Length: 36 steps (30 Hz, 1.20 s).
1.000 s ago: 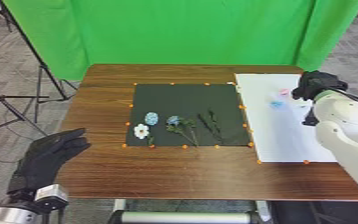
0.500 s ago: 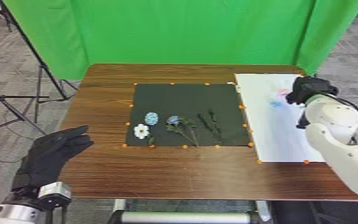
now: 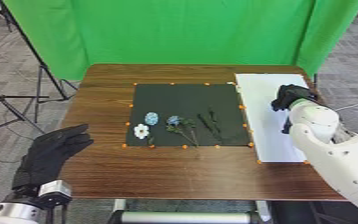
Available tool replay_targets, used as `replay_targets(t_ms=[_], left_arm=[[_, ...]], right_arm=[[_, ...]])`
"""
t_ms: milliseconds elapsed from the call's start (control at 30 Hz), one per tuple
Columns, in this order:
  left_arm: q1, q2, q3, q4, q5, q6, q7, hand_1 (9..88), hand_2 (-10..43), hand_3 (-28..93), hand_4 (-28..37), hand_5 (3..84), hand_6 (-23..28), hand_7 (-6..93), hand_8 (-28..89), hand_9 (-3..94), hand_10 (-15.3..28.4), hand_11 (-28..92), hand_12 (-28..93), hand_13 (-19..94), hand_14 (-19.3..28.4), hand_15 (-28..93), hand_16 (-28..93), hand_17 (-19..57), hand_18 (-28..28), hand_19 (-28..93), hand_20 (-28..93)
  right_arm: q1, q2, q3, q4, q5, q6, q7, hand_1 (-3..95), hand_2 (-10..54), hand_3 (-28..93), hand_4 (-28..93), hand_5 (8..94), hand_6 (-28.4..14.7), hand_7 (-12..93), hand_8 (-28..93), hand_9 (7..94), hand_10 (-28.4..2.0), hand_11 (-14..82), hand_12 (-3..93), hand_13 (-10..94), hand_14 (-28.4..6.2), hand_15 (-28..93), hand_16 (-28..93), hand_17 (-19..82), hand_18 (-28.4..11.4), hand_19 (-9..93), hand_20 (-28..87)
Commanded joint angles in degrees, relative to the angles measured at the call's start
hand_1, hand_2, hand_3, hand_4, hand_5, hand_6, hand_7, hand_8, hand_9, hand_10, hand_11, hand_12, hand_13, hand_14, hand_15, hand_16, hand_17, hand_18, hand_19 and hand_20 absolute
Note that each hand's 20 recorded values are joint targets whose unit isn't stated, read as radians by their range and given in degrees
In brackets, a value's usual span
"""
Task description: Arrange flowers
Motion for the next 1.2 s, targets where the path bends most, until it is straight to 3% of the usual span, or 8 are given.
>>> replay_targets(t_ms=[33, 267, 467, 567, 733, 767, 867, 1200], left_arm=[[-0.4, 0.03, 0.47, 0.51, -0.29, -0.91, -0.11, 30.4, 3.2, 79, -15.2, 53.5, 16.2, 14.7, -9, 44.3, 22.8, 43, 11, 30, 27.5, 64, -14, -9.3, 20.8, 59, 14], [-0.2, -0.61, -0.33, 0.51, 0.14, -1.54, -1.28, 30.4, 3.2, 79, -15.1, 53.4, 16.2, 14.7, -9, 44.2, 22.8, 43, 11, 30, 27.4, 64, -14, -9.3, 20.8, 60, 14], [-0.3, -1.07, 0.07, 0.52, 0.38, -1.78, -1.64, 30.4, 3.2, 79, -15.1, 53.5, 16.2, 14.6, -9, 44.3, 22.7, 43, 11, 30, 27.4, 64, -14, -9.3, 20.8, 60, 14], [-0.4, -1.06, 0.1, 0.58, 0.35, -1.85, -1.73, 30.4, 3.3, 79, -15.2, 53.5, 16.2, 14.6, -9, 44.3, 22.7, 43, 11, 30, 27.4, 64, -14, -9.3, 20.8, 60, 14], [-0.3, -1.64, -0.34, 0.48, 0.63, -2.13, -2.41, 30.4, 3.3, 79, -15.0, 53.5, 16.2, 14.7, -9, 44.3, 22.7, 43, 11, 30, 27.4, 64, -14, -9.3, 20.8, 59, 14], [0.2, -1.55, -0.34, 0.23, 0.41, -1.51, -1.54, 30.4, 3.2, 79, -15.0, 53.6, 16.2, 14.7, -9, 44.3, 22.7, 43, 11, 30, 27.4, 64, -14, -9.3, 20.8, 60, 14], [0.1, -2.16, -0.52, 0.22, 0.6, -1.86, -2.47, 30.3, 3.2, 79, -15.0, 53.5, 16.2, 14.7, -9, 44.3, 22.8, 43, 11, 30, 27.5, 64, -14, -9.3, 20.8, 60, 14], [0.9, -1.42, -0.63, -0.16, 0.25, -1.06, -1.88, 30.4, 3.4, 79, -15.1, 53.5, 16.2, 14.6, -9, 44.2, 22.7, 43, 11, 30, 27.5, 64, -14, -9.3, 20.8, 60, 14]], right_arm=[[0.6, -2.6, -2.2, 1.8, -1.6, -0.1, 0.5, 33.3, -4.3, 87, -28, 53.4, -4.8, 17, -12, 54.3, -17.3, 19.3, 15.8, 61, -11.2, 83, 16, 21, -20.8, 80, 12], [-0.6, -1.3, -5.1, 2.0, -5.1, 7.2, 1.7, 40.8, -4.5, 83, -28, 62.4, -2.3, 22, -10, 64.7, -13.3, 23.8, 16.0, 66, -9.3, 81, 16, 23, -19.7, 80, 11], [-0.5, -0.4, -7.2, 2.8, -8.0, 13.8, 1.6, 53.0, -7.3, 76, -28, 73.1, 0.8, 32, -4, 83.6, -7.3, 13.4, 32.0, 73, -5.8, 78, 19, 28, -17.8, 82, 7], [-0.4, -0.4, -7.5, 3.0, -8.6, 14.5, 1.8, 55.5, -9.1, 76, -28, 75.9, 1.2, 31, -3, 87.1, -5.7, 14.6, 35.6, 76, -4.5, 78, 20, 30, -17.3, 83, 5], [-0.5, 0.0, -7.7, 1.8, -8.6, 16.7, 2.4, 56.4, -9.5, 77, -28, 77.6, 1.0, 30, -2, 88.2, -5.2, 15.5, 36.6, 78, -3.8, 77, 21, 30, -17.0, 84, 5], [0.4, 0.0, -8.3, 1.6, -8.2, 17.3, 2.1, 56.6, -9.5, 77, -28, 78.1, 0.8, 30, -2, 88.4, -5.2, 15.5, 36.7, 78, -3.7, 77, 21, 31, -16.9, 84, 5], [1.2, 0.6, -9.3, 0.2, -8.2, 18.8, 1.9, 57.0, -9.5, 77, -28, 78.7, 0.6, 29, -2, 88.7, -5.4, 15.6, 37.0, 79, -3.5, 77, 21, 31, -16.9, 84, 4], [4.6, 0.4, -12.3, -3.3, -6.4, 20.1, -0.6, 57.1, -9.5, 77, -28, 79.6, 0.3, 28, 0, 89.2, -5.4, 15.5, 37.2, 80, -3.0, 76, 21, 31, -16.9, 85, 4]])
